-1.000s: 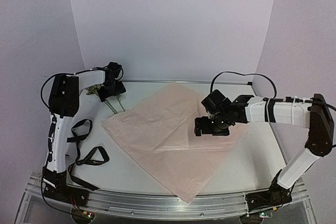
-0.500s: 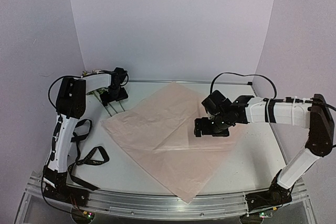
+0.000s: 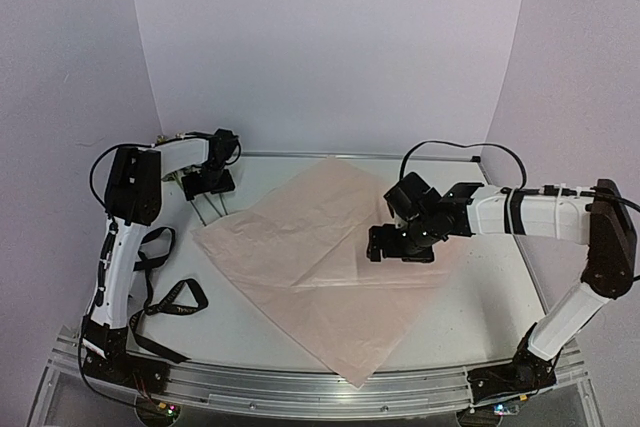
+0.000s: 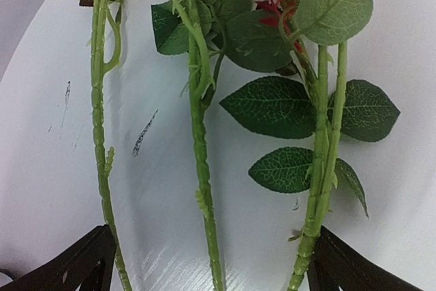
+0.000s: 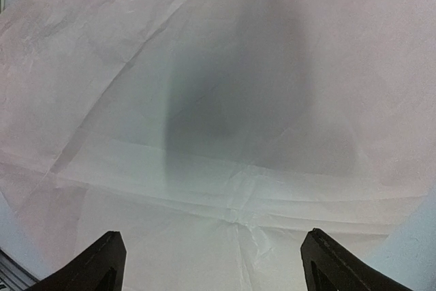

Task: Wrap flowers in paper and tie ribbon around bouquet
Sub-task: Pick up the fake flower from the corner of the board.

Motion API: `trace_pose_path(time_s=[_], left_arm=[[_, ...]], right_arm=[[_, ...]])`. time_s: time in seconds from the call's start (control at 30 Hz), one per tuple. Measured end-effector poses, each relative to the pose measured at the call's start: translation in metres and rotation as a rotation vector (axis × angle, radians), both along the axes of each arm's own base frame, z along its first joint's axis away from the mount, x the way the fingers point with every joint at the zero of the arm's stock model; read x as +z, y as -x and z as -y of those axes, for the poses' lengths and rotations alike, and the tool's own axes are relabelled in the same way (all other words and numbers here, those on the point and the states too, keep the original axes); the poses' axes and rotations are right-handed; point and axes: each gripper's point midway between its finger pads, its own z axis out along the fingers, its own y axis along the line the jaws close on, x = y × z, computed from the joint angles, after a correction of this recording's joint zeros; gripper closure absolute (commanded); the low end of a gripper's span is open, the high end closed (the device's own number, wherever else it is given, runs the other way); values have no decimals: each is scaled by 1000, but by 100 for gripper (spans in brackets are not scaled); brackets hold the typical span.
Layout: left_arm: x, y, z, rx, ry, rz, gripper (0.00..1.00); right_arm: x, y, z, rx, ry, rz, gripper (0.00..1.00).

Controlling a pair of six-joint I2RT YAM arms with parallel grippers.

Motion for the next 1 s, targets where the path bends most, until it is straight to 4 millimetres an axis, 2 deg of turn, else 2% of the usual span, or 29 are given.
trace_pose_path(time_s=[0.3, 0.43, 0.57, 0.67, 0.73, 0.9, 1.0], left_arm=[[2, 11, -9, 2, -21, -22, 0], [-1, 21, -18, 14, 7, -34, 0], [-5, 21, -22, 20, 75, -18, 1], [-7, 19, -20, 13, 125, 2, 6], [-9, 18, -19, 7, 154, 14, 19], [-11, 14, -19, -23, 165, 41, 61], [-10, 12, -22, -38, 165, 52, 80]], right_arm=[[-13, 5, 3, -15, 8, -31, 8], [-16, 6, 4, -19, 10, -37, 9], [-18, 8, 6, -22, 13, -41, 10], [-20, 9, 7, -25, 15, -45, 10], [-22, 9, 8, -25, 20, -45, 10], [-33, 12, 10, -23, 55, -53, 10], [-38, 15, 11, -18, 78, -51, 10]])
